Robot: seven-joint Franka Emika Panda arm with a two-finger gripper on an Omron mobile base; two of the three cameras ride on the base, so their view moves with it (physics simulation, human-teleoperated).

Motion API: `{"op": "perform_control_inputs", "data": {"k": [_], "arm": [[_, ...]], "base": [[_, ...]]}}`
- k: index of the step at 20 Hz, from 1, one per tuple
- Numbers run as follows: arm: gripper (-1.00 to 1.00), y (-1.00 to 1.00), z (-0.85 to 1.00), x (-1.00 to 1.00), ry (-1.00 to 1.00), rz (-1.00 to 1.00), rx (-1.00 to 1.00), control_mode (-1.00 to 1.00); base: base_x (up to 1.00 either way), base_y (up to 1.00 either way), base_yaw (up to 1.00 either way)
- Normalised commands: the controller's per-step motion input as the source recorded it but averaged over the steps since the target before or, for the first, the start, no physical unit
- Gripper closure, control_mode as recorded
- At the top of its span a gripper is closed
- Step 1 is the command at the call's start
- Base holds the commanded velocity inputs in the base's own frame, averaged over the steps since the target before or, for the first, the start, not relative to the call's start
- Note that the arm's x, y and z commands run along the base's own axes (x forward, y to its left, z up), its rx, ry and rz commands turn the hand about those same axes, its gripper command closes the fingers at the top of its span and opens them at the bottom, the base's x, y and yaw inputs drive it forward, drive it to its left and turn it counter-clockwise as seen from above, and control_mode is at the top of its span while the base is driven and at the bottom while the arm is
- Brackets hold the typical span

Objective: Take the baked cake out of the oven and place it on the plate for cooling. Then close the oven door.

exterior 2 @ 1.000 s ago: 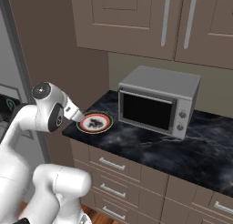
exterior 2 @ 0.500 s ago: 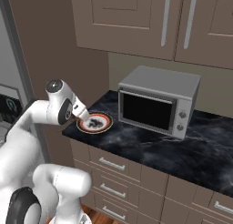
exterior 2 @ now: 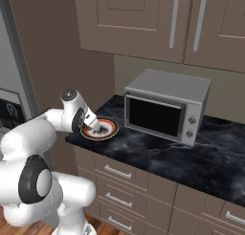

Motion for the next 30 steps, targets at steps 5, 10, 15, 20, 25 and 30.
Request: {"op": "perform_control_inputs", "data": {"k": [5,10,15,20,25,30], "arm": [[1.0,-0.03,-0.36,0.57,0.05,0.0,0.0,-1.0],[1.0,0.0,-0.37,0.51,0.05,0.0,0.0,-1.0],[1.0,0.0,-0.32,0.37,0.05,0.0,0.0,-1.0],[-1.0,-0.01,-0.33,0.25,0.05,0.0,0.0,-1.0],[-1.0,-0.08,-0.13,0.16,0.01,0.0,0.0,-1.0],[-1.0,-0.01,0.0,0.09,0.0,0.0,0.0,-1.0]], "base": [[0.0,0.0,0.0],[0.0,0.0,0.0],[0.0,0.0,0.0],[0.0,0.0,0.0],[0.0,0.0,0.0],[0.0,0.0,0.0]]}}
